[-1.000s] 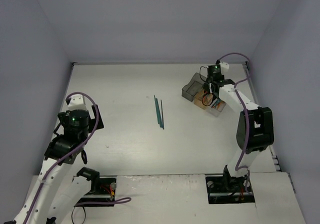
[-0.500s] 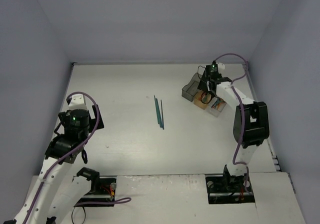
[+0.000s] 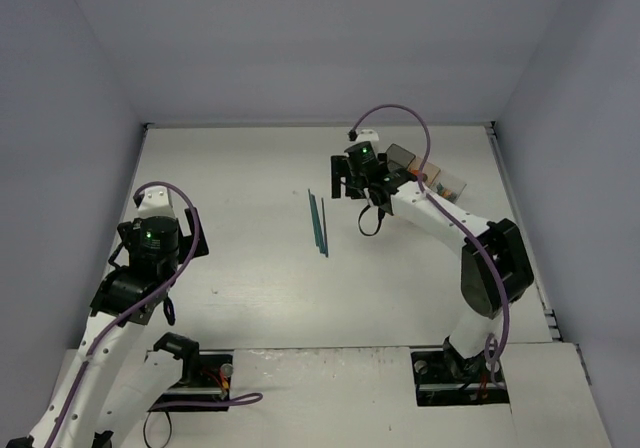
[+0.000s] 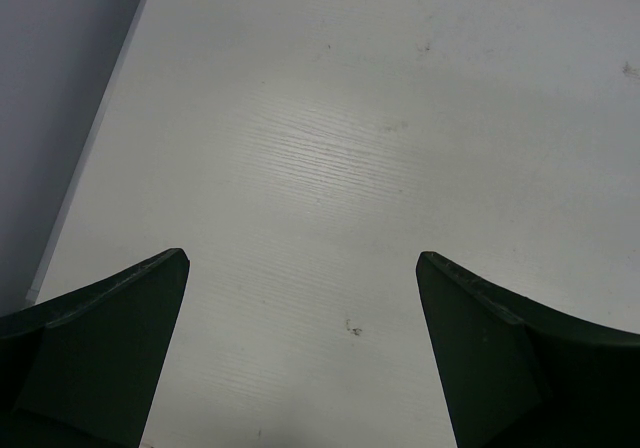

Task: Sort the eating utensils into containers

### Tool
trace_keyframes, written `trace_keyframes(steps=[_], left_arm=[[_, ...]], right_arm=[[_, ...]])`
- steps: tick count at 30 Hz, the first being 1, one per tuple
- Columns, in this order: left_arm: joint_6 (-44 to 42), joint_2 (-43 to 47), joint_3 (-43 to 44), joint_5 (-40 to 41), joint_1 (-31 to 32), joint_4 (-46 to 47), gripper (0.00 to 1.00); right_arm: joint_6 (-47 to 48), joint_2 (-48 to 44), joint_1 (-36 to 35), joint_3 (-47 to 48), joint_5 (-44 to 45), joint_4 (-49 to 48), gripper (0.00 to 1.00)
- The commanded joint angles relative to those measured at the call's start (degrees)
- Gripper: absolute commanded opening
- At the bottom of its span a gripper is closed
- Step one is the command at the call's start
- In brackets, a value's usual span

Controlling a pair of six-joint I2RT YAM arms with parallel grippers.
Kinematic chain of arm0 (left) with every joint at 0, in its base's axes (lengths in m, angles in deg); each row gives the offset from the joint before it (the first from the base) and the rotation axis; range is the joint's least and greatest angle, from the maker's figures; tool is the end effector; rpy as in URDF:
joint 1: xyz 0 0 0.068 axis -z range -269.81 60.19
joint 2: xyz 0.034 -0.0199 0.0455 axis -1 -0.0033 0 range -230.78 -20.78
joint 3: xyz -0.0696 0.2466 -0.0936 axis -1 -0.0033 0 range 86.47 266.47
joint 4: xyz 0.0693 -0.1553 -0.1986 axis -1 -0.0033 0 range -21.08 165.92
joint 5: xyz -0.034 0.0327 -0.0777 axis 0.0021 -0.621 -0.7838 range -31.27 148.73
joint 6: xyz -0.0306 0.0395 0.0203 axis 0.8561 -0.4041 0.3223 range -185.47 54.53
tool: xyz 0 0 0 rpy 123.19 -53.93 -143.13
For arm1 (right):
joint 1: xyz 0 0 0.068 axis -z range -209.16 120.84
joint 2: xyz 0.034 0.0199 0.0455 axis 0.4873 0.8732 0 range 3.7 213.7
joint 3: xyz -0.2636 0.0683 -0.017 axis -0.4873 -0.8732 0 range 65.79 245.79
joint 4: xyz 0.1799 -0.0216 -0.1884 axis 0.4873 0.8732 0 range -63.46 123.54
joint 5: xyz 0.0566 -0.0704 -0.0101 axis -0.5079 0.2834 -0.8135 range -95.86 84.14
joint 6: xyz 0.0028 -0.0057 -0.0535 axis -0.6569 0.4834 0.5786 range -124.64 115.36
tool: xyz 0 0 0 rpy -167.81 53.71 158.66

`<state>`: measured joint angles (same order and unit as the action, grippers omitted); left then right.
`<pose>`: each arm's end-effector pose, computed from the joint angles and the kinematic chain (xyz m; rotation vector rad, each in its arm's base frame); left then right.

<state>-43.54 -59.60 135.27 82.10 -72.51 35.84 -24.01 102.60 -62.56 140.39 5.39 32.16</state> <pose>0.1356 -0.0274 0.3271 -0.3245 2.0235 0.0027 0.3403 0.2161 0.2738 -0.1378 2.0972 0.3540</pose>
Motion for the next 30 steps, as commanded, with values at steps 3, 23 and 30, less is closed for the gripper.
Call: trace_keyframes(steps=[3,23,30], left_arm=[[0.4,-0.1,0.7,0.1,0.1,2.2,0.97],[0.4,0.6,0.6,0.2,0.1,2.1,0.97],[0.4,0.5,0.6,0.1,0.2,2.2,0.97]], right_arm=[[-0.9,5.0,-4.7,0.6,2.6,-2.8,0.7],[-8.4,16.1,-9.2,0.6,8.2,-5.4,0.35],[-9.4,15.6,-9.8,-3.0,8.2,-6.9,0.15]])
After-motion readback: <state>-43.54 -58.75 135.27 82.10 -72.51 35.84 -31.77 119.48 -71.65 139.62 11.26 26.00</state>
